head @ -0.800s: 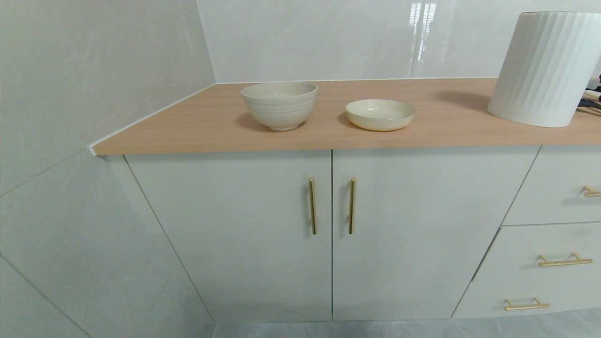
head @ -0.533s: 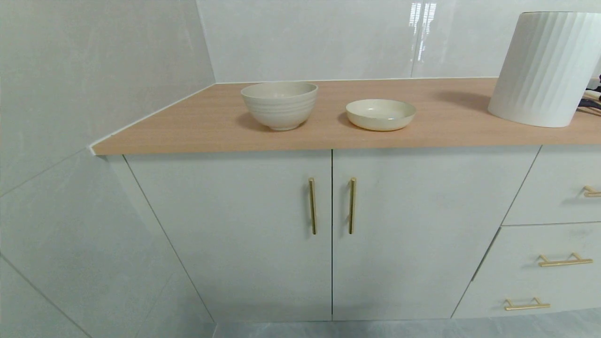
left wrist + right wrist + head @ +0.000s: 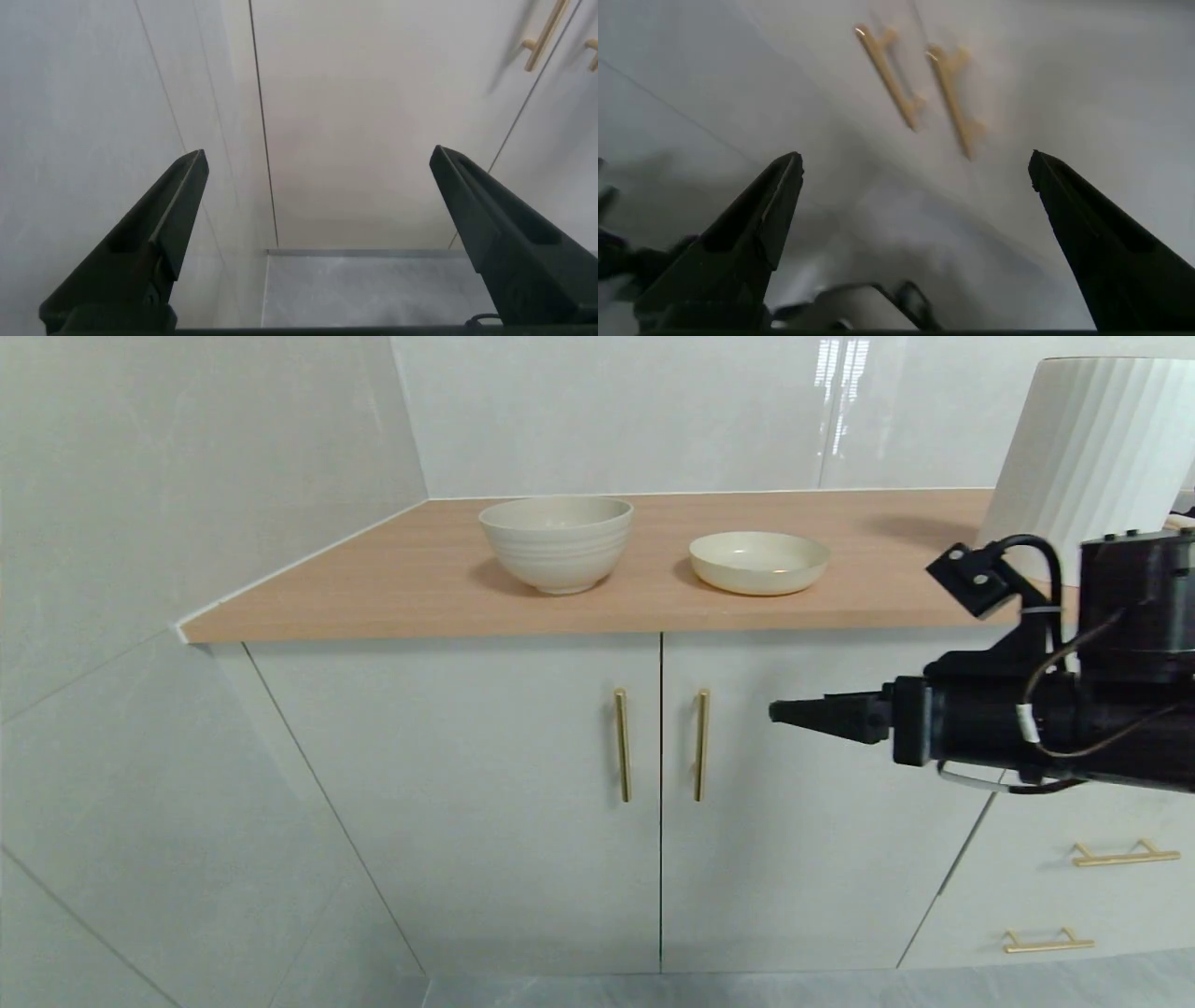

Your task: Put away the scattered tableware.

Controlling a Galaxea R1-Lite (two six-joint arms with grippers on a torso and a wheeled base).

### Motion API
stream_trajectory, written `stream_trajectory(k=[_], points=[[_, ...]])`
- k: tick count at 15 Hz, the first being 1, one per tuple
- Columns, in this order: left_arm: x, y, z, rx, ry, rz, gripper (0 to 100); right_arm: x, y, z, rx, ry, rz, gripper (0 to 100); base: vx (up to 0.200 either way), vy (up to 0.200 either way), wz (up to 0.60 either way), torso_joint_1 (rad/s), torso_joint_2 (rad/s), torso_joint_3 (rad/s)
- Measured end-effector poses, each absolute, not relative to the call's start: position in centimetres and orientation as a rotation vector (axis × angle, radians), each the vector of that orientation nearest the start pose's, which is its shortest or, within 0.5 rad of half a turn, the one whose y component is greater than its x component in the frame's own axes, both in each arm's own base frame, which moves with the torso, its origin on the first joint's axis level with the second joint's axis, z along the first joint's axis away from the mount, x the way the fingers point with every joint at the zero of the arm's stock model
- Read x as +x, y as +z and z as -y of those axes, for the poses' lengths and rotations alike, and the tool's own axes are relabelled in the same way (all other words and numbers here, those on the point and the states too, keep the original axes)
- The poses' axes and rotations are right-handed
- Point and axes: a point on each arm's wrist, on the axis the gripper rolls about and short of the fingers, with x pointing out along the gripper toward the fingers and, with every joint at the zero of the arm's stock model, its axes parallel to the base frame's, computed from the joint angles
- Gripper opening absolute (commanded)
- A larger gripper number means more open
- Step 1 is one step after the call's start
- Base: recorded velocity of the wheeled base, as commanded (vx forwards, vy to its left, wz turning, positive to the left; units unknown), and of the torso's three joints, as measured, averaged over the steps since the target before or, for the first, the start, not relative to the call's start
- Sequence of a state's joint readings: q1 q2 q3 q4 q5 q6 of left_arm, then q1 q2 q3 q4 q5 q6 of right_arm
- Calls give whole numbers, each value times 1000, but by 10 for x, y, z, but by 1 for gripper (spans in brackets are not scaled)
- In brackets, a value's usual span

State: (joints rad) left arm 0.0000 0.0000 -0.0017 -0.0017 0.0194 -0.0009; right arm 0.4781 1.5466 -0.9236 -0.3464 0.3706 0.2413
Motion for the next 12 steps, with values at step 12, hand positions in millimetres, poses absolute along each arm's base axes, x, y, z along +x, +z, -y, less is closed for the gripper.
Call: stream_trajectory(k=[12], points=[[-23, 76, 0, -1, 19, 3, 100, 308, 153, -204, 246, 905, -383, 100, 0, 0, 0, 0, 0, 0]])
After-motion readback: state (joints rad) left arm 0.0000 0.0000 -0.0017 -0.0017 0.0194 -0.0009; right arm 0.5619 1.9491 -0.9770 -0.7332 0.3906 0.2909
